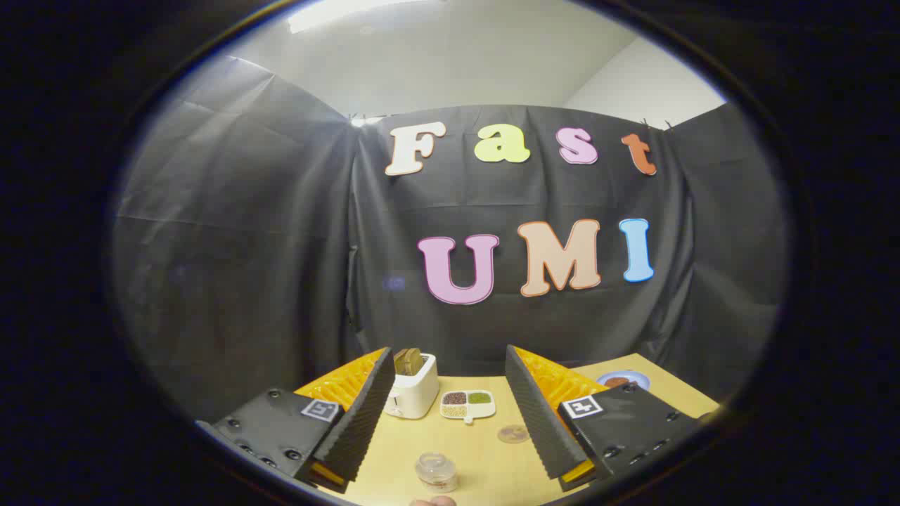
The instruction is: Take the bottle from table, then pour the juice into the cup, finally place the bottle on the coaster
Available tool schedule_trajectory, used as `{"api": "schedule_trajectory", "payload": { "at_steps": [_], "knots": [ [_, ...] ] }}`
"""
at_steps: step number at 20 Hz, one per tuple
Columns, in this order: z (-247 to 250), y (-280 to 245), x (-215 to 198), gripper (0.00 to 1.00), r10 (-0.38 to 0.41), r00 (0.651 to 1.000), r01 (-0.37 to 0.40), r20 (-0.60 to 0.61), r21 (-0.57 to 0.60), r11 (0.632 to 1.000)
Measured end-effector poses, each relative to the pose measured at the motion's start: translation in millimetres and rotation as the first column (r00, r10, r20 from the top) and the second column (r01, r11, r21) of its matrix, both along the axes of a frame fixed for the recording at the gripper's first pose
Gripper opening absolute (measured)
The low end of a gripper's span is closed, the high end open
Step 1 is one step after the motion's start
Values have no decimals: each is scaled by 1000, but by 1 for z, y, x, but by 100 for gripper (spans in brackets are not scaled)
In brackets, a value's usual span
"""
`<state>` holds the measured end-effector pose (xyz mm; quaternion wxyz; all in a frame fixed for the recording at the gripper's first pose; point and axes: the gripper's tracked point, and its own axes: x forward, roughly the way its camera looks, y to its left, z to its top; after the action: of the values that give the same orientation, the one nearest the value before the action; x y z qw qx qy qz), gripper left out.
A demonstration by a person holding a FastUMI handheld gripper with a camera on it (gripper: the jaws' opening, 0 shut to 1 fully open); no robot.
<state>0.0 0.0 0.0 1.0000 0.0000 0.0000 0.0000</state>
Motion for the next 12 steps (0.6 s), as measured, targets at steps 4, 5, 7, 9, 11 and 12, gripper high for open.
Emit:
{"api": "schedule_trajectory", "payload": {
  "at_steps": [4, 5, 7, 9, 11, 12],
  "knots": [
    [6, 3, -3, 98, -3, 1000, 3, 9, 13, 1000],
    [6, 6, -4, 98, 1, 1000, -1, 12, 14, 1000],
    [9, 9, -6, 98, 7, 1000, -7, 15, 15, 1000],
    [6, 13, -7, 98, 13, 1000, -13, 7, 20, 1000],
    [3, 15, -8, 98, 15, 1000, -15, 0, 22, 1000],
    [3, 15, -8, 98, 15, 1000, -15, -2, 21, 1000]
  ]
}}
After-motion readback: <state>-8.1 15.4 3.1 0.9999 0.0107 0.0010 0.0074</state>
